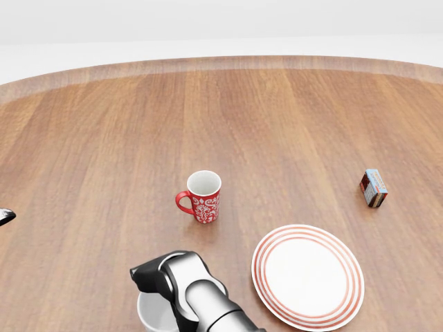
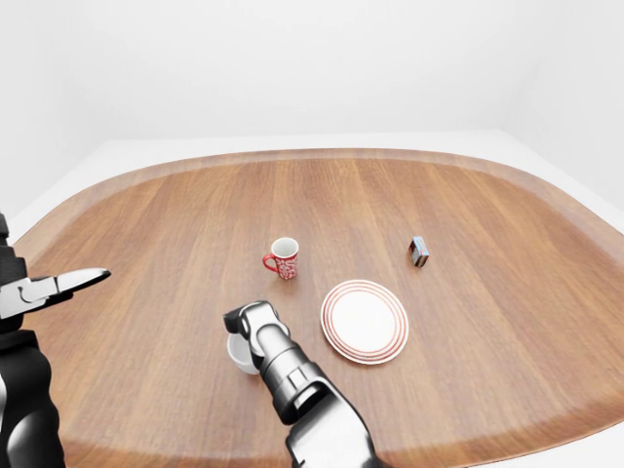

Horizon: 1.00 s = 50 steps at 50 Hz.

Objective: Put the white mug on the plate.

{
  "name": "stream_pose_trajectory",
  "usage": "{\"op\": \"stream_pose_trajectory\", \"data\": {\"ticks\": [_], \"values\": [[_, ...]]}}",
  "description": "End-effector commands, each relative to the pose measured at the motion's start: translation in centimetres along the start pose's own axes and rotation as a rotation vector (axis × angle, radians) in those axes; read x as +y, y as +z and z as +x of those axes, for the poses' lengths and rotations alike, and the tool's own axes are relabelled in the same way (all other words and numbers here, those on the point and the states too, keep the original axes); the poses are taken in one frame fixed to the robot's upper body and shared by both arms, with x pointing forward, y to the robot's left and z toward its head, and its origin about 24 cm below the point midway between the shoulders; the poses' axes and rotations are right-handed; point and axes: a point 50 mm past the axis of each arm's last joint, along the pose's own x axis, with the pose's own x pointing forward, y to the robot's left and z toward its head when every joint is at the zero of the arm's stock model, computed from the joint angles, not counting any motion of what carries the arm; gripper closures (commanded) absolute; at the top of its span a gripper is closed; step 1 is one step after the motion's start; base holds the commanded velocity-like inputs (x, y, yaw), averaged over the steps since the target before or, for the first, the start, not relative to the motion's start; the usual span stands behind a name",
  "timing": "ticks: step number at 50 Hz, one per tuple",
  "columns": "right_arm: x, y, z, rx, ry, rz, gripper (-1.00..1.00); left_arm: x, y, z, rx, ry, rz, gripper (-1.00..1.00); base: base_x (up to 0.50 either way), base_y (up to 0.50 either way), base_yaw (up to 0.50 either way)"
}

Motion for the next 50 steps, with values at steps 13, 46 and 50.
{"op": "stream_pose_trajectory", "data": {"ticks": [13, 46, 50], "values": [[3.5, -0.7, 1.7, 0.113, 0.137, -0.187, -1.0, 0.1, -1.5, 0.1, 0.057, 0.015, -0.014, -1.0, 0.0, 0.0, 0.0], [0.6, -2.9, 0.1, 0.242, 0.061, -0.268, 1.0, 0.1, -1.6, 0.1, 0.064, 0.016, -0.012, -1.0, 0.0, 0.0, 0.0], [-2.5, -3.9, -2.9, 0.329, -0.192, -0.301, 1.0, 0.0, -1.6, 0.0, 0.063, 0.015, -0.012, -1.0, 0.0, 0.0, 0.0]]}}
